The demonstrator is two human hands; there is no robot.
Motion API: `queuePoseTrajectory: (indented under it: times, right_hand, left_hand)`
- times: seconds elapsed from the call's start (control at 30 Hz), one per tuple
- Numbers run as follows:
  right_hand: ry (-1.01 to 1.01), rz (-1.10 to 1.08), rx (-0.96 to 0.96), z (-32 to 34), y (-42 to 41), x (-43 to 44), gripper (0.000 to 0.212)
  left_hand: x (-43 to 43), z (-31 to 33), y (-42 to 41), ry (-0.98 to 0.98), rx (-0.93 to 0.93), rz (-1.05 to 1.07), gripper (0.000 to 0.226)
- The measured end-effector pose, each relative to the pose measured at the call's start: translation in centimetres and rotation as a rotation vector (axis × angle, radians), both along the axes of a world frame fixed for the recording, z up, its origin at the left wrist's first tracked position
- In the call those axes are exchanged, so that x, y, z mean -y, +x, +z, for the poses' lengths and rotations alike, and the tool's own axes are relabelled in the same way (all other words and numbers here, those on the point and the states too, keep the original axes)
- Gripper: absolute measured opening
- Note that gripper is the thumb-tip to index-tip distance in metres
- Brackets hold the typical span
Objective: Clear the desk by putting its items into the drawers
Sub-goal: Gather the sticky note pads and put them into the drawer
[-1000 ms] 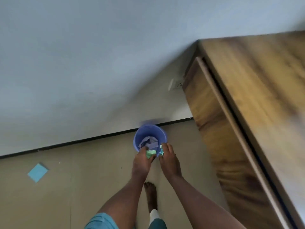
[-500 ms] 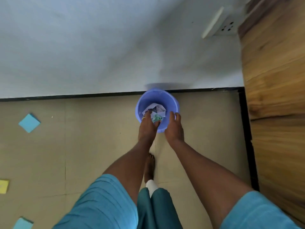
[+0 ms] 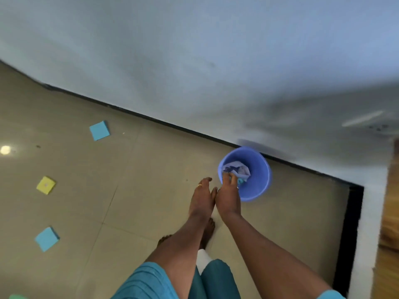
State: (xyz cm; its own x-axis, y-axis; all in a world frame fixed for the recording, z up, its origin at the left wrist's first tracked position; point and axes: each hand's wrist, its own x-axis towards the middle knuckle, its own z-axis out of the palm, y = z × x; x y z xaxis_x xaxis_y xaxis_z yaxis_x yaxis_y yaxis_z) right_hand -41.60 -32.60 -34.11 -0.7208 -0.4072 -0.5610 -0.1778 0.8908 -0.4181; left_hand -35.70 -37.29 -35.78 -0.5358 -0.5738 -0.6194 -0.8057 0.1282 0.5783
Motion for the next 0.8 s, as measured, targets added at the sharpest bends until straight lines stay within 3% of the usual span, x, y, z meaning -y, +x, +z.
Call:
queuePoseTrajectory:
  times: [0.3, 0.8]
  right_hand:
    - [-0.025, 0.325, 0.025, 3.1, 5.8, 9.6, 0.05]
    - [-0.043, 0.65, 0.066, 0.5, 21.6, 32.3, 0.048]
  left_hand:
    - [8.0, 2.2, 6.8, -0.098, 0.019, 0.298, 0.038]
    - [25.8, -0.3, 28.2, -0.08, 0.169, 0.775, 0.036]
